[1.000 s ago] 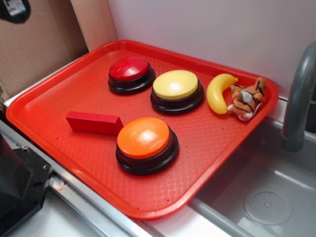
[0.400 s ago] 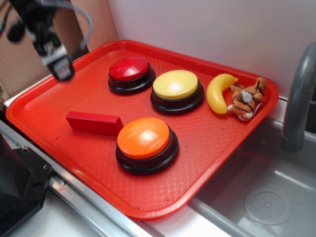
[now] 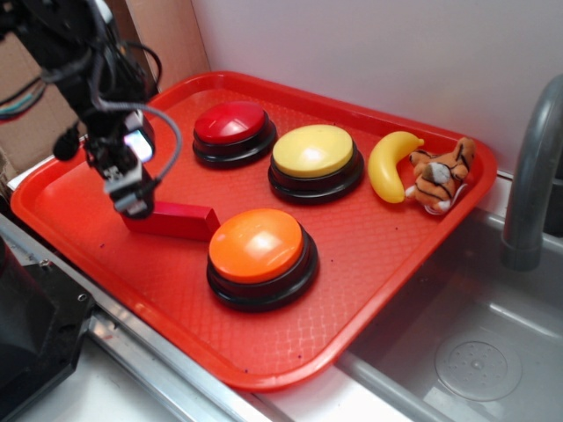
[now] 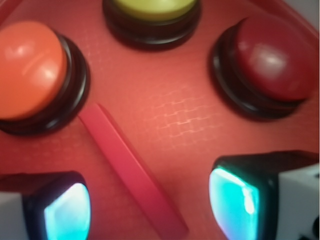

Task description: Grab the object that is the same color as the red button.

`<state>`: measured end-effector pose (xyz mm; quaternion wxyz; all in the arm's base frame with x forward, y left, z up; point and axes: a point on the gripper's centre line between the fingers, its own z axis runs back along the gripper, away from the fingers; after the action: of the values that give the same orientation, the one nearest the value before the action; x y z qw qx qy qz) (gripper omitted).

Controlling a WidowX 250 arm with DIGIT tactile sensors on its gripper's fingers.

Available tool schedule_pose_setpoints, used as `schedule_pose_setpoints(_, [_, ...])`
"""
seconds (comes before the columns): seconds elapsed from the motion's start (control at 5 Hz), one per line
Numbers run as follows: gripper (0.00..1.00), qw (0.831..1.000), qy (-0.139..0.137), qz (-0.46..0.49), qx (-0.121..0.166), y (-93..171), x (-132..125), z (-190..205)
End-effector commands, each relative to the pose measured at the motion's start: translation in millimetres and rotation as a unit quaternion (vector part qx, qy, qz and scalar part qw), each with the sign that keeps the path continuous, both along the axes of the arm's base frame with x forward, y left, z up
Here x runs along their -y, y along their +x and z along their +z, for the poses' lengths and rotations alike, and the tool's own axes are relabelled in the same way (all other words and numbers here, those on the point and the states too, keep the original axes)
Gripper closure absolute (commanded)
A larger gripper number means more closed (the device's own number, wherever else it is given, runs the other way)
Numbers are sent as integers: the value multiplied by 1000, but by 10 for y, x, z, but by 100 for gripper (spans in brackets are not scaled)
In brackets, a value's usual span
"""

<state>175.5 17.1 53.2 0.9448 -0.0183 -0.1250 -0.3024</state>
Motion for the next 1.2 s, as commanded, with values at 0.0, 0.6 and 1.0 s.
schedule_pose_setpoints(0.0, [0,999,-8,-35,-8,146,-14,-265])
schedule_pose_setpoints(0.6, [100,999,11,-35,-4,171,29,-396])
schedule_pose_setpoints(1.0, [100,988,-68,133,-22,231,31,66])
